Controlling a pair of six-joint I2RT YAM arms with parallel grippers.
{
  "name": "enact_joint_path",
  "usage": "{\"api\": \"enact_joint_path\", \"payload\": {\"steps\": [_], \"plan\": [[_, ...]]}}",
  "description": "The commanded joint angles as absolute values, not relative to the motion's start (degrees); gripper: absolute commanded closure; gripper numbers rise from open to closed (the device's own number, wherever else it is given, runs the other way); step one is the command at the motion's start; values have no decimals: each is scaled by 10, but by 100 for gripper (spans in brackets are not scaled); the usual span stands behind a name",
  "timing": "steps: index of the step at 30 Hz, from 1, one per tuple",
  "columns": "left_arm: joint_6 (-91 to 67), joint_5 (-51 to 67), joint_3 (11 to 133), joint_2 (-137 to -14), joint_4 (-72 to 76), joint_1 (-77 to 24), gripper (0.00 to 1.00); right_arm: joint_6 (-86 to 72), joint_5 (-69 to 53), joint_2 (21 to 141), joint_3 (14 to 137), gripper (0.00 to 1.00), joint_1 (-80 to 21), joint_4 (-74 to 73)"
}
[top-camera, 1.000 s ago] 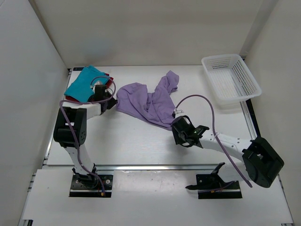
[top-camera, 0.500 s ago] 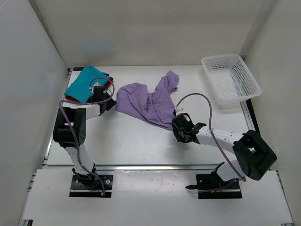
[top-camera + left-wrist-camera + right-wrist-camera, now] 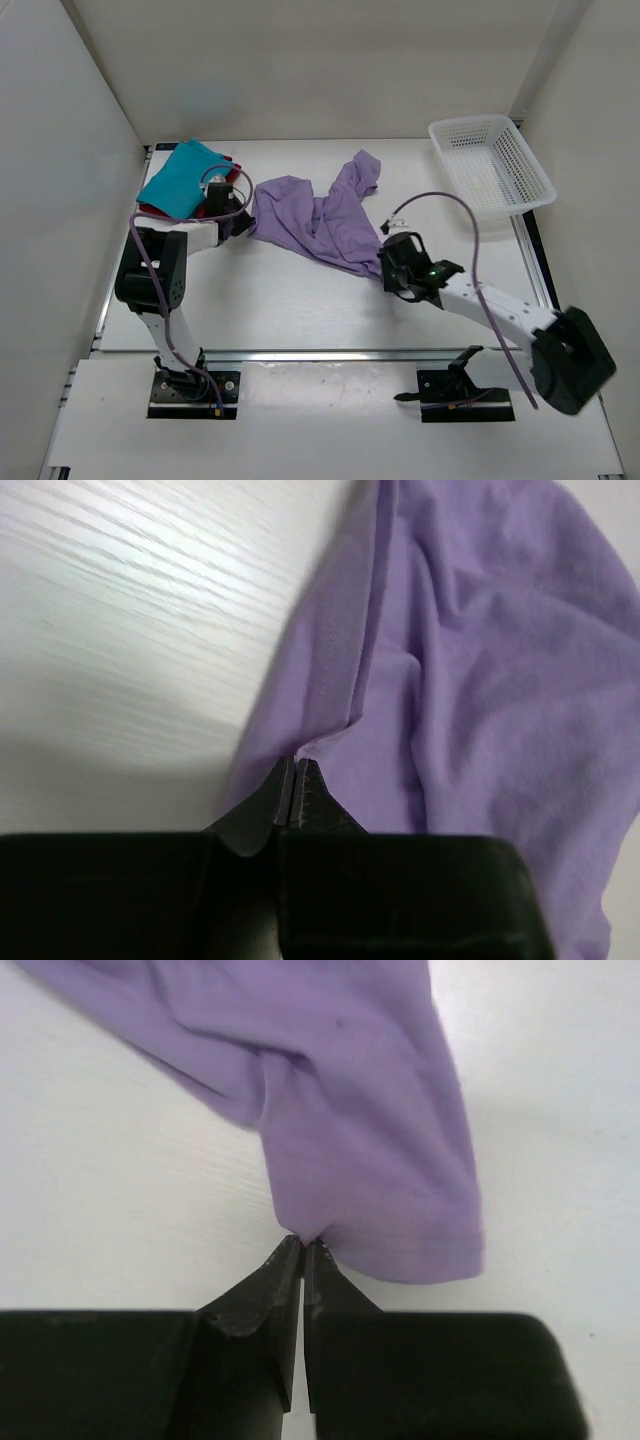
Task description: Fold and stack the t-shirts
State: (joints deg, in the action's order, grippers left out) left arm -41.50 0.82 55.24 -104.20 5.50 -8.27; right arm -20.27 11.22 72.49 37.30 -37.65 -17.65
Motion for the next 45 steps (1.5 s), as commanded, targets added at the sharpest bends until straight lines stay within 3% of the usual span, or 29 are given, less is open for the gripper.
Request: {"api": "enact_joint_path", "payload": {"steps": [1, 5, 10, 18, 21, 22, 23, 24, 25, 26, 27, 29, 31, 32, 34, 35, 39, 42, 45], "plan": [[-377, 16, 598, -981, 15, -120, 100, -226, 70, 604, 415, 100, -342, -176], [-348, 45, 677, -931, -56, -148, 100, -241, -19, 485, 460, 100, -254, -185], [-330, 91, 787, -822, -150, -126, 100, -195, 69, 464, 663, 100, -215, -270], [-427, 250, 831, -681, -147, 102, 100, -93, 297, 582, 1025, 100, -343, -366], [-418, 221, 876, -663, -182, 105, 100, 21, 429, 635, 1148, 100, -492, -332], [-424, 221, 885, -663, -180, 105, 100, 65, 527, 647, 1150, 100, -587, -261], [-426, 230, 895, -664, -182, 109, 100, 229, 591, 652, 1115, 100, -725, -74], [-431, 230, 905, -665, -181, 112, 100, 548, 686, 632, 1003, 100, -848, 125], [-434, 226, 912, -671, -183, 116, 100, 674, 677, 637, 963, 100, -871, 489], [-434, 228, 911, -676, -179, 118, 100, 657, 683, 650, 1004, 100, -829, 382], [-432, 223, 910, -674, -180, 117, 100, 454, 645, 677, 1088, 100, -745, 101], [-432, 208, 877, -670, -166, 102, 100, 240, 516, 708, 1146, 100, -611, -138], [-432, 191, 852, -662, -152, 99, 100, 123, 443, 728, 1162, 100, -484, -232], [-424, 179, 842, -657, -154, 85, 100, 88, 328, 734, 1158, 99, -433, -288], [-391, 127, 818, -655, -161, 65, 100, -29, 139, 750, 1116, 100, -250, -327], [-378, 113, 797, -655, -157, 54, 100, -37, 61, 759, 1074, 100, -213, -314], [-359, 60, 703, -671, -121, 9, 100, -45, -64, 828, 1041, 100, -147, -296], [-349, 28, 686, -733, -99, -22, 100, -38, -116, 953, 1107, 100, -108, -312], [-353, 43, 766, -838, -103, -25, 100, -49, -144, 1094, 1324, 100, -78, -361]]}}
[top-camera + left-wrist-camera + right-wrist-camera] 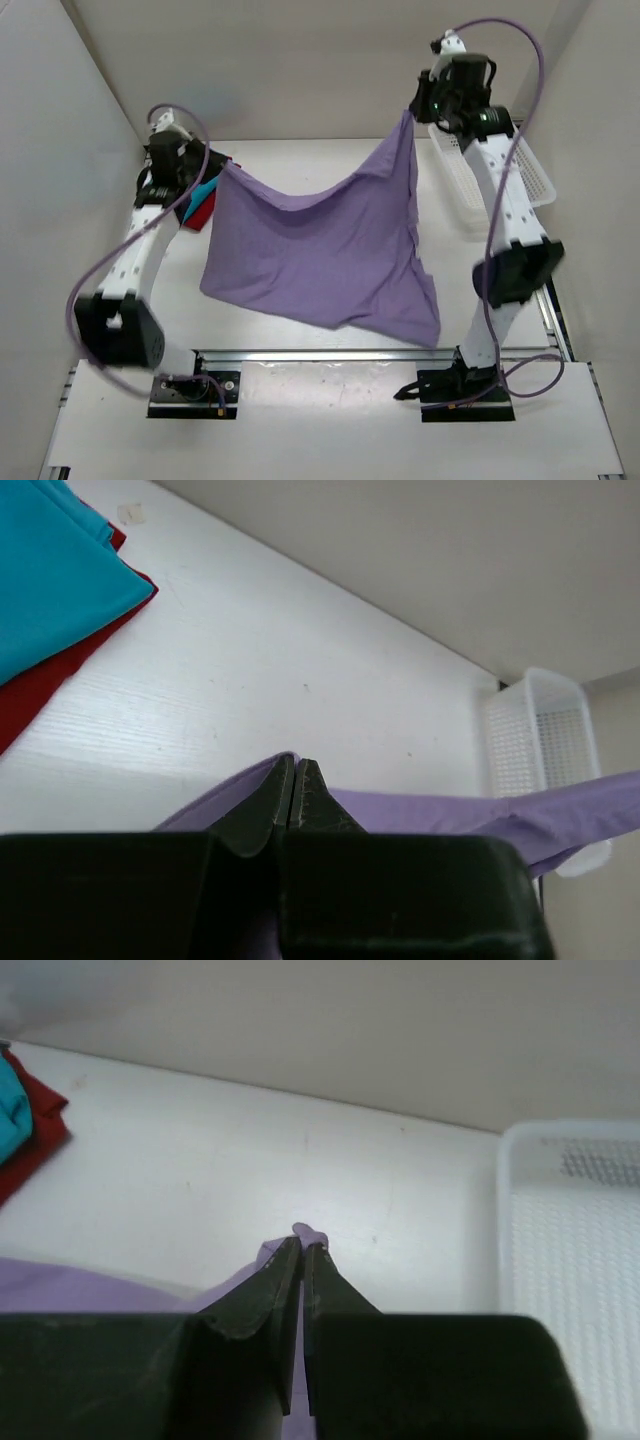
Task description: Fold and stack the t-shirts
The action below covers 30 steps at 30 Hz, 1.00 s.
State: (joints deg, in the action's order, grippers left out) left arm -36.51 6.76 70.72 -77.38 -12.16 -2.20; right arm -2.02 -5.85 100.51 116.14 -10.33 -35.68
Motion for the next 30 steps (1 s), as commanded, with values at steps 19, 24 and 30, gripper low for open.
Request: {"api": "enact_joint_path", "payload": {"steps": [19, 24, 30], "plan": [[-439, 83, 1103, -932, -105, 84, 100, -129, -189, 979, 1377, 100, 42, -146], [-412, 52, 960, -857, -63, 82, 100, -71, -98, 857, 1115, 100, 5, -163], [-336, -38, 652, -699, -18, 45, 100, -81, 22, 671, 716, 100, -25, -125]]}}
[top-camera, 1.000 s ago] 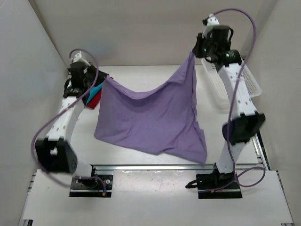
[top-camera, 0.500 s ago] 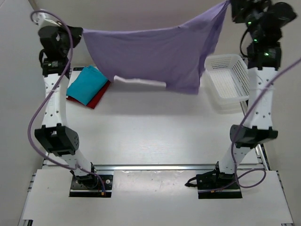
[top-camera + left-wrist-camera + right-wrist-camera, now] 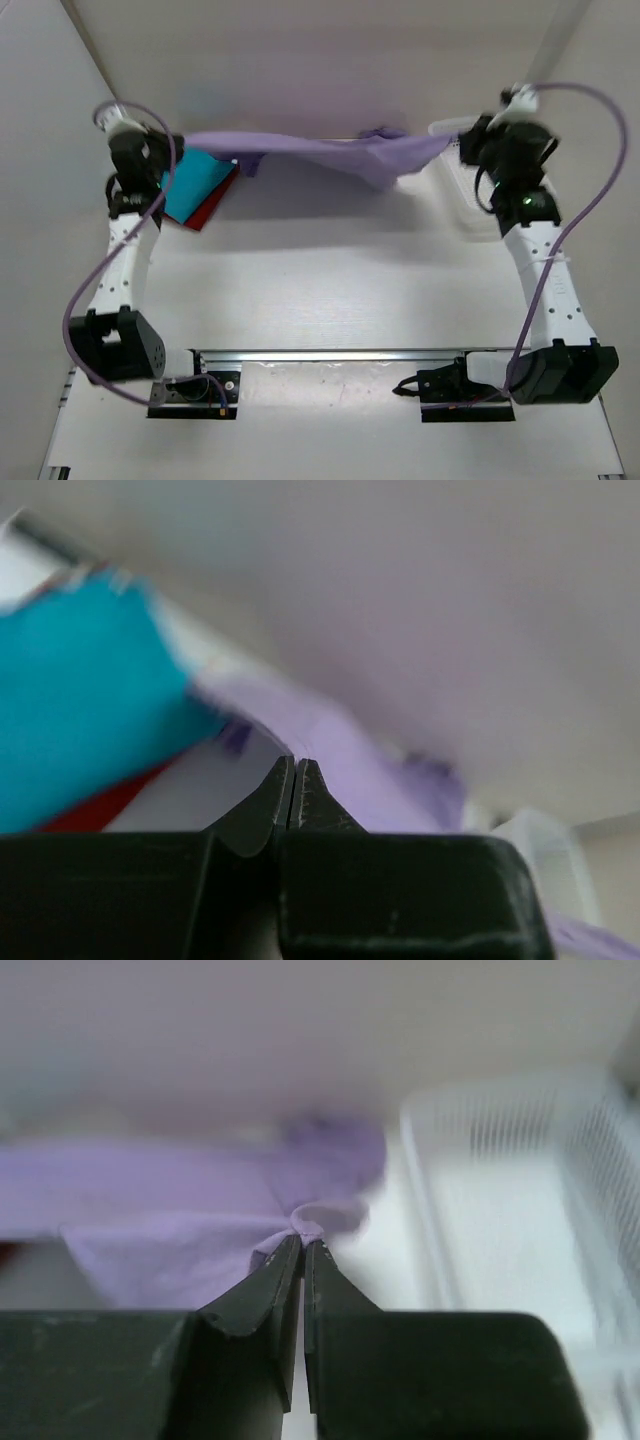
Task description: Fold and stack the t-shirts
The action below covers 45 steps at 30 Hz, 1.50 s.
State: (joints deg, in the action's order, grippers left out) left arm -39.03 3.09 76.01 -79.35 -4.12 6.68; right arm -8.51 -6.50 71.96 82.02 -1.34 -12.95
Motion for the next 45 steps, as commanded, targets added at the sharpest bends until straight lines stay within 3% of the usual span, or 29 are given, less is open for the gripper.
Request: {"api": "enact_joint_path", "payload": {"steps": [1, 5, 9, 13, 17, 20, 24, 33, 45], "plan": [[-331, -66, 617, -661, -21, 31, 100, -103, 28, 639, 662, 100, -28, -140], [-337, -84, 404, -559, -21, 25, 100, -168, 21, 542, 492, 99, -40, -189], [-374, -10, 263, -489, -45, 85, 100, -207, -89, 455, 369, 100, -16, -277], [-390, 44, 218, -462, -65, 84, 100, -226, -172, 360, 325, 100, -3, -351], [-370, 69, 212, -450, -105, 90, 100, -233, -144, 330, 366, 100, -42, -422], [-373, 76, 215, -458, -87, 98, 100, -236, -126, 335, 367, 100, -49, -392], [-404, 99, 259, -542, -41, 113, 100, -242, -121, 409, 401, 100, -52, -313], [-432, 101, 417, -775, -5, 130, 100, -244, -114, 704, 522, 99, -31, -123], [-423, 63, 554, -945, 3, 101, 100, -214, -138, 975, 736, 100, -4, -109]]}}
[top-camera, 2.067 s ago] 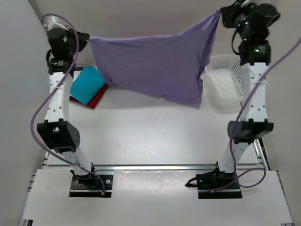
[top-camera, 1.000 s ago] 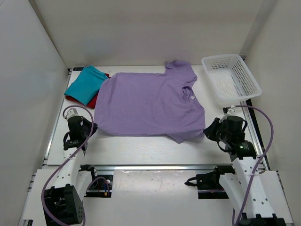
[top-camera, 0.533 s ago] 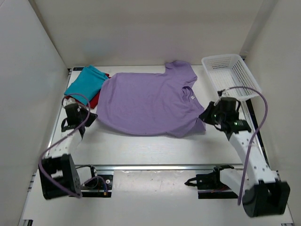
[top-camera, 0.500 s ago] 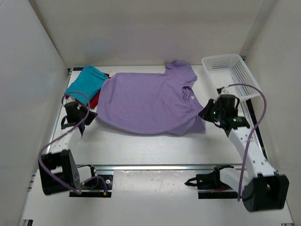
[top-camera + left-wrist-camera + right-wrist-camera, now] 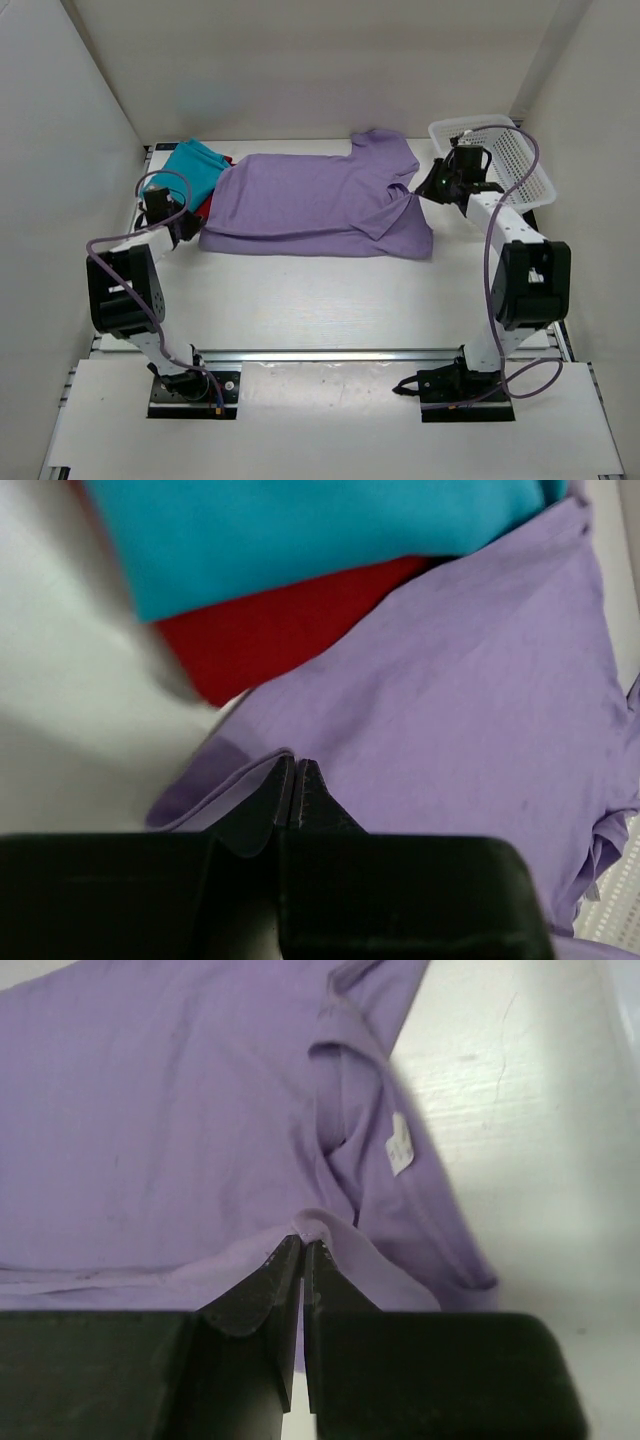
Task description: Fold and stack the t-shirts
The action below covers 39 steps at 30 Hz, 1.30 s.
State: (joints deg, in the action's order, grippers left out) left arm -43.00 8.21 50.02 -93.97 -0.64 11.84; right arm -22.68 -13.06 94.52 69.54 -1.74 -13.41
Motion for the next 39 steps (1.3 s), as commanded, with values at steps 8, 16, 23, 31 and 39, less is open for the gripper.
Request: {"api": "enact_joint_path", "payload": {"steps": [8, 16, 23, 31, 39], "plan": [[-439, 83, 567, -1007, 15, 110, 68, -197, -149, 1078, 845, 100, -11, -129], [-416, 67, 506, -915, 12, 128, 59, -202, -151, 1044, 849, 64, -16, -121], [-433, 66, 363, -802, 54, 126, 56, -299, -135, 856, 532, 100, -17, 47], [-448, 115, 372, -875, 67, 129, 48, -318, -152, 763, 314, 72, 77, 104], [-459, 116, 387, -931, 85, 116, 50, -305, -175, 832, 331, 57, 79, 120]]}}
